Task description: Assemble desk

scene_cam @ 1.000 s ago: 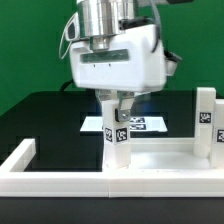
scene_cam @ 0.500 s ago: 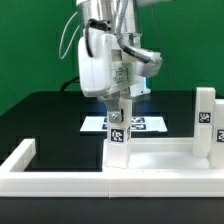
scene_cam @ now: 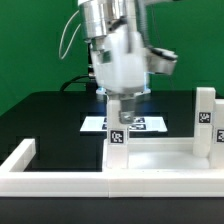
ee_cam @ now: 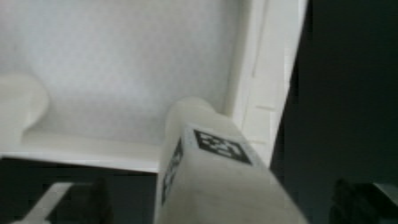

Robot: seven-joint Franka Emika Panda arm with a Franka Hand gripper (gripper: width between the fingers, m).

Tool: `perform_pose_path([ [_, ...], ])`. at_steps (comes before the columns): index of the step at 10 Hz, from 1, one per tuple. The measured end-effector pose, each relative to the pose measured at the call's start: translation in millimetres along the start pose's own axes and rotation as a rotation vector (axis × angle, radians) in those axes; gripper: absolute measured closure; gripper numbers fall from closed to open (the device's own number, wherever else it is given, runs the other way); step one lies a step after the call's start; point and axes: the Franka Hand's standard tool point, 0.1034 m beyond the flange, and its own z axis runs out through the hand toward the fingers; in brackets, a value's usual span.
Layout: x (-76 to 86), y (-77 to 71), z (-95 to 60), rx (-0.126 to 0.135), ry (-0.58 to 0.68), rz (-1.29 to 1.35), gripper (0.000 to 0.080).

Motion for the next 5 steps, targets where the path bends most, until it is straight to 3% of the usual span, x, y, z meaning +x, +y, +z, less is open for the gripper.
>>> perform_pose_path([
  [1,-3.2,4.8,0.9,0.010,0.016,-0.038,0.0159],
  [5,0.5,7.5,1.4,-0.009,0.019,-0.395,0.0150],
])
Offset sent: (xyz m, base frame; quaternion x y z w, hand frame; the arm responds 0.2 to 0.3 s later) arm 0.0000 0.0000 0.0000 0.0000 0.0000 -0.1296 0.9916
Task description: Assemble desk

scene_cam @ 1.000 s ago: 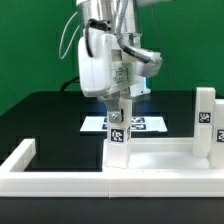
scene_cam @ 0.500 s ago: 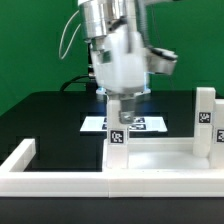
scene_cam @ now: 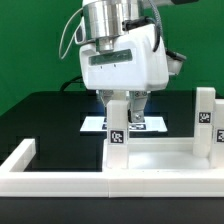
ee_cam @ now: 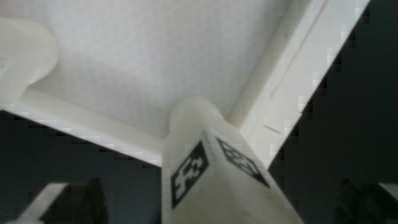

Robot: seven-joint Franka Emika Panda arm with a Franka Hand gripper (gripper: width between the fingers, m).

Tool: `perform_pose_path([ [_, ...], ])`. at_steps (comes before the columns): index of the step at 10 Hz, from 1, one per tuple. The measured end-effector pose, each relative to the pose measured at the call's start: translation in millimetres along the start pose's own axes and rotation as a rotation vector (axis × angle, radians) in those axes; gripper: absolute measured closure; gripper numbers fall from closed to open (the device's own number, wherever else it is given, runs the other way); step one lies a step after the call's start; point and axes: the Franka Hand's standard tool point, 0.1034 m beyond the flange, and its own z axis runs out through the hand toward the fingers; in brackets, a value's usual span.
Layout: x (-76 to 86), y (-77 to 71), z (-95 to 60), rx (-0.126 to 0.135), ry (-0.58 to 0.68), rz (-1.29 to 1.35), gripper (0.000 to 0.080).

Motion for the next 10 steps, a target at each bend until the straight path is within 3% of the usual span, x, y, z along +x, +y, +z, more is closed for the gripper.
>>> perform_pose_path([
  [1,3.2,0.1,-1.0,-0.025,-0.011,-0.243,0.0150],
  [3,1.9,-0.6,2.0,-0.039,-0.040,-0.332,0.0150],
  [4,2.2,-0.7,1.8,-0.040,-0.038,-0.293,0.0273],
  [5,2.2,-0.6,1.9,-0.040,-0.038,-0.296,0.0273],
  [6,2.1,-0.6,2.0,-0.040,-0.038,-0.254,0.0425],
  [7,1.6,0.1,2.0,-0.043,-0.039,-0.189,0.0510],
  [10,-0.3,-1.6,2.3,-0.047,-0.035,0.033,0.0510],
])
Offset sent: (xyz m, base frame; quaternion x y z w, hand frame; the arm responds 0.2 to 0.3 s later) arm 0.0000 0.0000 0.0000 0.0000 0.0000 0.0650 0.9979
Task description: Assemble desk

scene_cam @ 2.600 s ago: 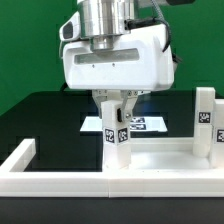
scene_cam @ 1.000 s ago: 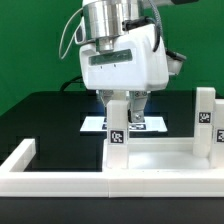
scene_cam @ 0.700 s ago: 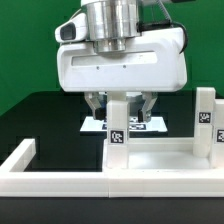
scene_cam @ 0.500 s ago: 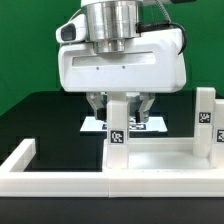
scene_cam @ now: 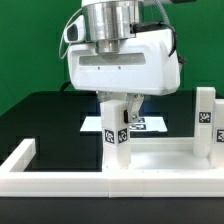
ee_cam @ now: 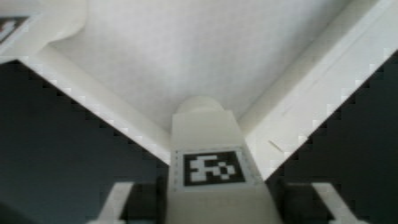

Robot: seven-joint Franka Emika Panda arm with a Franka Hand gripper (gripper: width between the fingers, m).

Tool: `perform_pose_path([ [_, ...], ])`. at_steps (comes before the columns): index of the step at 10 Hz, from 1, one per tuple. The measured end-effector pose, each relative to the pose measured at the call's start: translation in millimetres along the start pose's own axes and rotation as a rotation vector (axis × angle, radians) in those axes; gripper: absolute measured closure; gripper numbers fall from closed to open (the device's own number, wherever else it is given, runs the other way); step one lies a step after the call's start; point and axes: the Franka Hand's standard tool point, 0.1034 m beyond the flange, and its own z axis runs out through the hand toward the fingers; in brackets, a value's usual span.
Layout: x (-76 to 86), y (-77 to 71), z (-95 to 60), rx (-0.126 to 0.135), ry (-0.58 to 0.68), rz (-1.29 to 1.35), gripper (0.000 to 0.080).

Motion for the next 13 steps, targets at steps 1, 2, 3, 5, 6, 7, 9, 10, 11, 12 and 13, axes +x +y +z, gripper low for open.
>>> perform_pose_path([
  [1,-2.0,-2.2,0.3,-0.001,0.000,0.173,0.0510],
  [2,-4.2,-5.3,-0.5,-0.006,-0.010,0.330,0.0510],
  [3,-4.8,-8.1,-1.4,0.001,-0.015,0.520,0.0510],
  [5,-3.5,-11.8,-2.4,0.026,-0.032,0.858,0.0510],
  [6,-2.3,-10.7,-1.2,0.034,-0.025,0.951,0.0509],
  [7,-2.1,-10.3,-0.7,0.037,-0.022,1.021,0.0504],
  [9,-1.9,-10.0,-0.1,0.036,-0.023,1.157,0.0499],
  [10,-1.8,-9.8,0.3,0.035,-0.022,1.155,0.0499],
  [11,-1.9,-9.6,0.5,0.035,-0.022,1.145,0.0494],
  [12,-2.2,-11.1,-1.3,0.039,-0.022,1.141,0.0494],
  [13,-3.9,-16.0,-11.4,0.058,-0.026,1.130,0.0267],
])
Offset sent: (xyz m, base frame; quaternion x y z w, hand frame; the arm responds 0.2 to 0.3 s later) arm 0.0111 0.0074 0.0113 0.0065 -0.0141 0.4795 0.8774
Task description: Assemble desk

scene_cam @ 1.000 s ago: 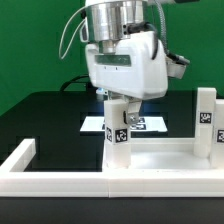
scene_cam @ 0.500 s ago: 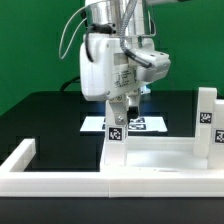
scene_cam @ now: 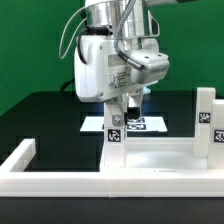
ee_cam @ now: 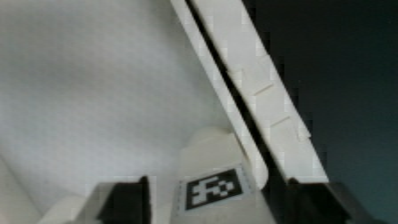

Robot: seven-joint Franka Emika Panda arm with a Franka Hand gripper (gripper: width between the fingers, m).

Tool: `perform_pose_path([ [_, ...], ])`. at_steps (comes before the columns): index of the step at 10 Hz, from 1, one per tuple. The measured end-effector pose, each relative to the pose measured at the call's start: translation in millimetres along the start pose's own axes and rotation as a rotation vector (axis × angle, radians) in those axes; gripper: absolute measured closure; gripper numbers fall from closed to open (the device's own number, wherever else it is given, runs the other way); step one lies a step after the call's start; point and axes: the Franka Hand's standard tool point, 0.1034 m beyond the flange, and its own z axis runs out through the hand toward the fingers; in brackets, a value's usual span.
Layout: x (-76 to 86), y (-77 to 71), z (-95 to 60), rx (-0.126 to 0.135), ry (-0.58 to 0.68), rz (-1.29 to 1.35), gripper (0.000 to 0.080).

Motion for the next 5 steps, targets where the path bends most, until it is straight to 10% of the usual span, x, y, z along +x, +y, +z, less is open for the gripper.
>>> perform_pose_path([
  [3,-23.3,-6.8,-45.5,0.049,-0.062,-0.017,0.0175],
  [5,-21.5,-5.3,-39.7,0.042,-0.055,-0.021,0.0151],
])
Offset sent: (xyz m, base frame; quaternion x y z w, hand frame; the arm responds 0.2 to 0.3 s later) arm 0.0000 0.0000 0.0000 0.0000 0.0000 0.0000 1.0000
